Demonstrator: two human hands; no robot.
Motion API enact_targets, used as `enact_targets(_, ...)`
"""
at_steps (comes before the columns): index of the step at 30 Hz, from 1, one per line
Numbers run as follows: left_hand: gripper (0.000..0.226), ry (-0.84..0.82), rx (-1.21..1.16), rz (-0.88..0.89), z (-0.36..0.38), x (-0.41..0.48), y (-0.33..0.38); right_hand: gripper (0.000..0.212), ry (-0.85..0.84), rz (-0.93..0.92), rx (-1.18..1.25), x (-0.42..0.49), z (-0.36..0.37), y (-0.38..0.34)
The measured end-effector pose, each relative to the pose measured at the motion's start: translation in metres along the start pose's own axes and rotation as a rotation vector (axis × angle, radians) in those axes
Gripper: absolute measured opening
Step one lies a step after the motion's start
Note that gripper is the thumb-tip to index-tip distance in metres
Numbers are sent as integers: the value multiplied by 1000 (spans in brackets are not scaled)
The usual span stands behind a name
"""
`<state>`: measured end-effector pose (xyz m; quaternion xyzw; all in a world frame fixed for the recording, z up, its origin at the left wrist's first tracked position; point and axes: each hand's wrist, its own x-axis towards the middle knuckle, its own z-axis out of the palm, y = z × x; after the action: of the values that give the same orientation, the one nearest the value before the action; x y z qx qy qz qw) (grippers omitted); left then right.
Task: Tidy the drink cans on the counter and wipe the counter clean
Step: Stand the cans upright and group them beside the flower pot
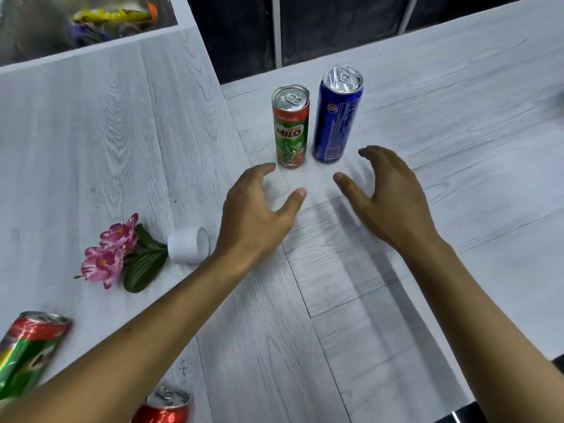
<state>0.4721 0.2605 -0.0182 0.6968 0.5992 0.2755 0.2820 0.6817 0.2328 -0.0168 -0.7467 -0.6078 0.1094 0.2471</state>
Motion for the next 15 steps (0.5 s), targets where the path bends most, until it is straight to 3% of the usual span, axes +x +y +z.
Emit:
enact_targets(6, 63, -131, 167, 116, -4, -34, -5, 70, -18, -68, -69, -37, -7, -16)
enact_targets(15, 63, -191, 239, 225, -30, -75, -15, 65, -97, -155, -45, -92, -8, -44)
